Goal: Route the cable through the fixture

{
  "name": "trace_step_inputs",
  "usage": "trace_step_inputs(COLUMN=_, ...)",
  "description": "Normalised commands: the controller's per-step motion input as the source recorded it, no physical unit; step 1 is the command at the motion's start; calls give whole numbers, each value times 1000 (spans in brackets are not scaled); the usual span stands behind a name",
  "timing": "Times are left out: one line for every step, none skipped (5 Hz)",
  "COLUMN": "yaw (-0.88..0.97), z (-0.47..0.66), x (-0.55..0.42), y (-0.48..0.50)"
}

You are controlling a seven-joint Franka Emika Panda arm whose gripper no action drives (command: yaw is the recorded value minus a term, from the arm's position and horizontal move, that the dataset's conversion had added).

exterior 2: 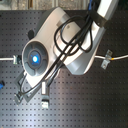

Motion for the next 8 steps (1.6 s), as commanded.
trace_step_inputs(yaw=154, z=398, x=-107, y=100)
trace_step_inputs(yaw=-120, z=699, x=-269, y=68)
trace_step_inputs(yaw=-211, z=579, x=-397, y=273)
trace_step_inputs(yaw=-823, z=414, x=-188, y=208)
trace_step_inputs(yaw=-743, z=301, x=-220, y=231)
trace_step_inputs(yaw=0, z=88, x=-4, y=5)
trace_step_inputs(yaw=-357, z=292, x=-64, y=134)
trace_step_inputs(yaw=-260, z=176, x=-45, y=50)
